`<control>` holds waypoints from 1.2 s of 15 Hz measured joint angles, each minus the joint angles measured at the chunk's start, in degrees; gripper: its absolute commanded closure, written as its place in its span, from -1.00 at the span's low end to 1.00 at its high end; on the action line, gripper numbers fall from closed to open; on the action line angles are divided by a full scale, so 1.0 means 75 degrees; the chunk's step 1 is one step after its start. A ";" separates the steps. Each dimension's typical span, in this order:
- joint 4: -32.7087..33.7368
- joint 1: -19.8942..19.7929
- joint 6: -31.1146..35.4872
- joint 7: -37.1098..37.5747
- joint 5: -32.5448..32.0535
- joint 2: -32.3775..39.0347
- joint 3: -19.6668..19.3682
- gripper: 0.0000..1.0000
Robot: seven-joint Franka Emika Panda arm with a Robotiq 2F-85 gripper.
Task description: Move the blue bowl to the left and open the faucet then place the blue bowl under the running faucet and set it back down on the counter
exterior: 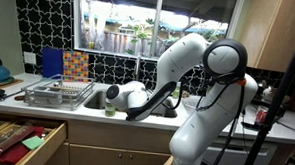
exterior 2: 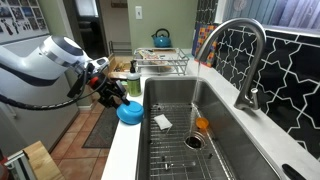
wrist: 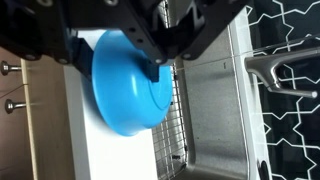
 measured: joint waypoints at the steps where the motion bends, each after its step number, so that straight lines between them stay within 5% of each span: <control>1: -0.0004 0.0001 -0.0008 0.0000 0.0000 -0.0046 -0.0001 0.44; 7: 0.0016 0.0057 -0.0013 0.0017 -0.0097 -0.0058 0.0005 0.44; 13: 0.0013 0.0061 -0.0120 0.0595 -0.1465 -0.0146 0.0019 0.44; 14: 0.0014 0.0046 -0.0127 0.0675 -0.1793 -0.0179 -0.0038 -0.06; 18: 0.0015 0.0009 -0.0126 0.0773 -0.2339 -0.0297 -0.0355 -0.06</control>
